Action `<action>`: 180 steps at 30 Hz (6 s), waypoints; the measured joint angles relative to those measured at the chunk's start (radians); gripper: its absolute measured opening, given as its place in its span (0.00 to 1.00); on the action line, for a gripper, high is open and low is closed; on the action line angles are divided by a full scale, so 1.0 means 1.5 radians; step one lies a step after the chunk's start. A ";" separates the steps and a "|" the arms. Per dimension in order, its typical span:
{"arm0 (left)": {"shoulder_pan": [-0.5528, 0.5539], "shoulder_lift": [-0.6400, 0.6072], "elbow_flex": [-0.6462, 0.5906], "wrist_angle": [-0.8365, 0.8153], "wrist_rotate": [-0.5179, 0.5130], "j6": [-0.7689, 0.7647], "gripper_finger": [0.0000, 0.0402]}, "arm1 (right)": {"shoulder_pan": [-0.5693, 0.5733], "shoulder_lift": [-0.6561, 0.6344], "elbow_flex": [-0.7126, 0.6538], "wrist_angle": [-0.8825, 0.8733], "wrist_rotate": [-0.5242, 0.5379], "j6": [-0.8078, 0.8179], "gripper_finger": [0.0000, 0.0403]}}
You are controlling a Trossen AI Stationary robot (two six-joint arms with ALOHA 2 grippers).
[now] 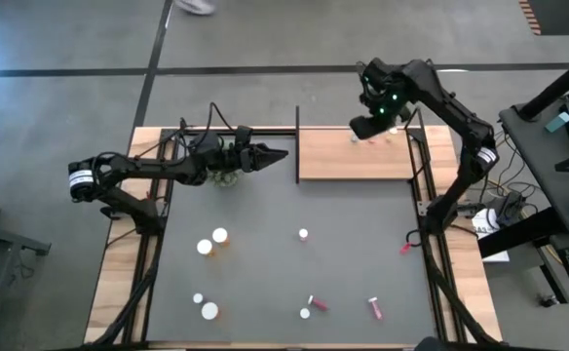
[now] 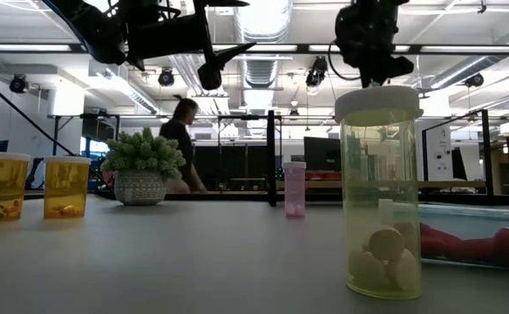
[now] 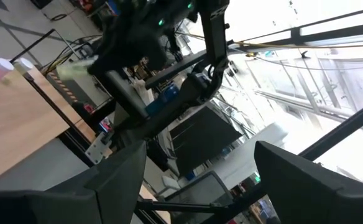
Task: Pick and place medicine bottles onto shelf by color
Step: Put the top yellow pill bottle on the shelf aligned with the other yellow pill bottle
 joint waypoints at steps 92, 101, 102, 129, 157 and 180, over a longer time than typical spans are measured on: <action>0.016 0.000 -0.002 -0.002 -0.048 0.003 0.71 | -0.072 0.085 -0.299 0.116 0.230 -0.291 0.27; 0.019 0.000 -0.002 -0.002 -0.050 0.003 0.71 | -0.074 0.085 -0.299 0.118 0.259 -0.342 0.27; 0.019 0.000 -0.002 -0.002 -0.050 0.003 0.71 | -0.075 0.085 -0.299 0.118 0.273 -0.345 0.27; 0.019 0.000 -0.002 -0.002 -0.063 0.003 0.71 | -0.107 0.084 -0.321 0.114 0.287 -0.445 0.27; 0.037 0.000 -0.002 -0.002 -0.063 0.003 0.71 | -0.107 0.083 -0.318 0.149 0.282 -0.401 0.27; 0.039 0.000 -0.002 -0.002 -0.063 0.003 0.71 | -0.106 0.082 -0.318 0.171 0.275 -0.427 0.27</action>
